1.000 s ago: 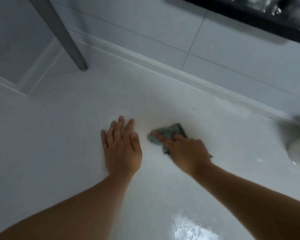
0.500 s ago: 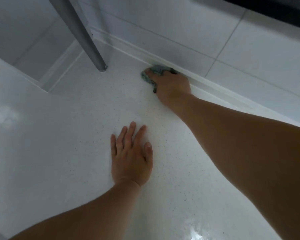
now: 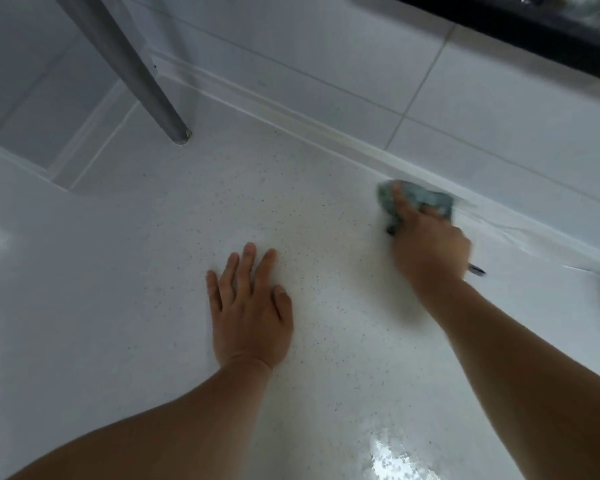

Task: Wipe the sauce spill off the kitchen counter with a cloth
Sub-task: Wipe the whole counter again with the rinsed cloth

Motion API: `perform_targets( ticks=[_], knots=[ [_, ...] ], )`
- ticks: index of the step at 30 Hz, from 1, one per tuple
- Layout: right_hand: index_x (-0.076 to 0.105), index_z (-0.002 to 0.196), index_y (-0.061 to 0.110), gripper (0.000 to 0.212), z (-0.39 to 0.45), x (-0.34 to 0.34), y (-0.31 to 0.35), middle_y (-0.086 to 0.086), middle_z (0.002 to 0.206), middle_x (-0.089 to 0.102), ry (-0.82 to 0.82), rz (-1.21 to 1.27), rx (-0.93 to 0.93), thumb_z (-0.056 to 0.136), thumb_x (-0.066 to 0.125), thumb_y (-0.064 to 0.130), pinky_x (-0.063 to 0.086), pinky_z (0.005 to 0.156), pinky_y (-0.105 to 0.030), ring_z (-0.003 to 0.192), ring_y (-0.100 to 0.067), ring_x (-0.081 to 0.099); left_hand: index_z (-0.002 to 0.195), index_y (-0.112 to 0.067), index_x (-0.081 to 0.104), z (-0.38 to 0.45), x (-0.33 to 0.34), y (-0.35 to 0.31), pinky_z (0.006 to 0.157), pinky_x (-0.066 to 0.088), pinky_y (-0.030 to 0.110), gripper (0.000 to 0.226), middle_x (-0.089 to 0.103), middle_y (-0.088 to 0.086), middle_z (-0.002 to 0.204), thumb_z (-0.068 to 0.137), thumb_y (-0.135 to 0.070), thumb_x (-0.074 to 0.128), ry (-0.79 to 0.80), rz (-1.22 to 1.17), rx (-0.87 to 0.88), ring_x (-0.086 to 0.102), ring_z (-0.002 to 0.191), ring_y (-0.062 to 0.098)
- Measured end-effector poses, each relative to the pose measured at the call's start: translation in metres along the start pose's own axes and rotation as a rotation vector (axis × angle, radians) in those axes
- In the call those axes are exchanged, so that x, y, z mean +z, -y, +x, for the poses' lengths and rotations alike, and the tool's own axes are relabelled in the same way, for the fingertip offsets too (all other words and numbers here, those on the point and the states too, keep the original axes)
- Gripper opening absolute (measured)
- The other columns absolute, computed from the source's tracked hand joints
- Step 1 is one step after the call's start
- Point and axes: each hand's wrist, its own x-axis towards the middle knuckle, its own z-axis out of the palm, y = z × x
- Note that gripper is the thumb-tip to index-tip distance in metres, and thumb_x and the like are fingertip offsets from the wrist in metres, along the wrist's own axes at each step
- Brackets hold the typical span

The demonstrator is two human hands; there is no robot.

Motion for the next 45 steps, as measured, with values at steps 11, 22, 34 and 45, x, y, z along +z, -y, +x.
perform_targets(
  ticks=[11, 22, 34, 45],
  knots=[
    [0.040, 0.150, 0.049, 0.055, -0.052, 0.011, -0.015, -0.002, 0.112, 0.075, 0.061, 0.000, -0.334, 0.100, 0.061, 0.045, 0.057, 0.061, -0.034, 0.072, -0.028, 0.073, 0.161, -0.033, 0.022, 0.001, -0.004, 0.001, 0.128, 0.006, 0.053, 0.062, 0.018, 0.000, 0.170, 0.100, -0.039, 0.029, 0.007, 0.021, -0.012, 0.012, 0.157, 0.024],
    [0.057, 0.134, 0.029, 0.031, -0.085, 0.025, 0.081, -0.001, 0.088, 0.071, 0.178, 0.253, -0.127, 0.107, 0.049, 0.041, 0.053, 0.065, -0.031, 0.066, -0.024, 0.067, 0.160, -0.032, 0.024, 0.001, -0.007, -0.004, 0.128, 0.006, 0.053, 0.063, 0.021, 0.001, 0.170, 0.098, -0.041, 0.029, 0.016, 0.029, -0.014, 0.013, 0.157, 0.025],
    [0.009, 0.156, 0.065, 0.061, -0.067, -0.004, -0.105, -0.021, 0.130, 0.066, 0.066, 0.024, 0.261, 0.105, 0.038, 0.046, 0.050, 0.082, -0.045, 0.090, -0.041, 0.066, 0.160, -0.032, 0.025, 0.000, -0.008, -0.004, 0.128, 0.003, 0.053, 0.064, 0.020, 0.002, 0.170, 0.097, -0.038, 0.027, 0.015, 0.002, -0.032, 0.011, 0.157, 0.025],
    [0.047, 0.146, 0.058, 0.043, -0.106, -0.007, -0.047, 0.010, 0.125, 0.073, 0.115, 0.199, -0.167, 0.103, 0.046, 0.062, 0.053, 0.084, -0.038, 0.096, -0.019, 0.071, 0.159, -0.032, 0.025, 0.000, -0.007, -0.005, 0.128, 0.003, 0.053, 0.063, 0.021, 0.005, 0.170, 0.097, -0.037, 0.028, -0.003, -0.010, -0.019, 0.013, 0.157, 0.027]
  ],
)
